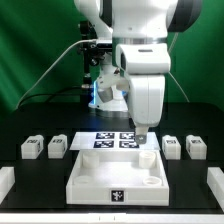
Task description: Assemble one leg
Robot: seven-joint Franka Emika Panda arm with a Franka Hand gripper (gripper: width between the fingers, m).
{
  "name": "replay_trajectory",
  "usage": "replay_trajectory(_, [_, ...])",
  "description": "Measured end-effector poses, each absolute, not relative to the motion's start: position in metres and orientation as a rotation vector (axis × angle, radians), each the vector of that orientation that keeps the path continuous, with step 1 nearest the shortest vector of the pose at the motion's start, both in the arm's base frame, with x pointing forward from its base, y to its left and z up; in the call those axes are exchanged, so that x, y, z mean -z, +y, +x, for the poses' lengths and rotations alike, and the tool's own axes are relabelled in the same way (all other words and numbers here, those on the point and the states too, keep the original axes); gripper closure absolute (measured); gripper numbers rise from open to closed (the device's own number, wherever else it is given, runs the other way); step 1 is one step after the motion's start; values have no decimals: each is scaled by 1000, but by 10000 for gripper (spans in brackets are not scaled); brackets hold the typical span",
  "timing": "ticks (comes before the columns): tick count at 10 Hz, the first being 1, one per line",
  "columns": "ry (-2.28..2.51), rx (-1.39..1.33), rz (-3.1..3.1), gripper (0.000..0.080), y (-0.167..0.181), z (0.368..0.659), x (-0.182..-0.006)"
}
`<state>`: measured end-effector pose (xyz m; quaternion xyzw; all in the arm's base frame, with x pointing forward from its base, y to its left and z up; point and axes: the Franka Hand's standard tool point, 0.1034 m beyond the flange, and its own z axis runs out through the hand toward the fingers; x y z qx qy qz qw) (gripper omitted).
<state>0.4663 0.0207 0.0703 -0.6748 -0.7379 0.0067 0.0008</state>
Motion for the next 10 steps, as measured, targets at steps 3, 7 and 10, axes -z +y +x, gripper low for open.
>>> replay_trajectory(3, [-2267,-42,-2117,150,13,434,-35])
replay_trajectory(7, [-2219,-67,-2121,150,5,422,-13])
replay_trajectory(10, [-2200,-70,-2133,237,1,420,-9])
